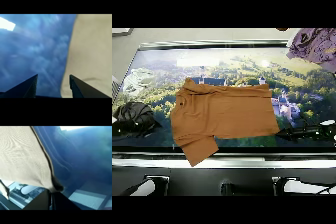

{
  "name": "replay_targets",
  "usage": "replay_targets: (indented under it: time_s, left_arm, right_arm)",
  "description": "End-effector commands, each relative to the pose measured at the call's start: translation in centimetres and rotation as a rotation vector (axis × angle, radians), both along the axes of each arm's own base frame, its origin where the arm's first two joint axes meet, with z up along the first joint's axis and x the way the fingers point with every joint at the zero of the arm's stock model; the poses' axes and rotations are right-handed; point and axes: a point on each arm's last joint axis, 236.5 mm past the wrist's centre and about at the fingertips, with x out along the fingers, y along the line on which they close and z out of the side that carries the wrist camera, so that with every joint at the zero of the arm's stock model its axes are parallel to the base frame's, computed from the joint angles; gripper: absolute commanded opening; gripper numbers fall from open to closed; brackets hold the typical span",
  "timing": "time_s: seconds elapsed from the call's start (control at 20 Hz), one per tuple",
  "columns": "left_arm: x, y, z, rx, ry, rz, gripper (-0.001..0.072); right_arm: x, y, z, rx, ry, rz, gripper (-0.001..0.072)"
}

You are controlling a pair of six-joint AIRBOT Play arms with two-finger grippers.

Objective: Fold the clothes and pants, and hang the long-sleeved shirts on hangers.

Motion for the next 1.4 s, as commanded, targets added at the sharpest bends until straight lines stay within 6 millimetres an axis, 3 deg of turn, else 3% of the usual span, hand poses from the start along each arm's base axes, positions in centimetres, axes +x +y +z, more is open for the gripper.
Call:
replay_targets:
  time_s: [0.0,0.5,0.8,1.1,1.25,1.35]
  left_arm:
    - [-1.2,-2.7,-0.6,-0.185,-0.091,0.005,0.0463]
    - [-3.0,-6.6,-3.4,-0.270,-0.008,-0.074,0.0462]
    - [-3.4,-7.1,-3.7,-0.288,0.015,-0.089,0.0462]
    - [-3.5,-7.8,-5.2,-0.291,0.053,-0.097,0.0452]
    - [-3.3,-8.3,-5.9,-0.267,0.055,-0.115,0.0354]
    - [-3.0,-8.4,-6.1,-0.260,0.050,-0.107,0.0021]
  right_arm:
    - [2.1,-1.4,-0.9,-0.070,-0.058,-0.066,0.0026]
    - [2.8,-0.8,-0.2,-0.027,-0.072,-0.098,0.0026]
    - [2.8,-0.7,-0.1,-0.021,-0.070,-0.096,0.0027]
    - [2.7,-0.6,-0.1,-0.020,-0.069,-0.095,0.0026]
    - [2.7,-0.6,0.0,-0.019,-0.069,-0.092,0.0026]
    - [2.6,-0.5,0.1,-0.012,-0.068,-0.087,0.0026]
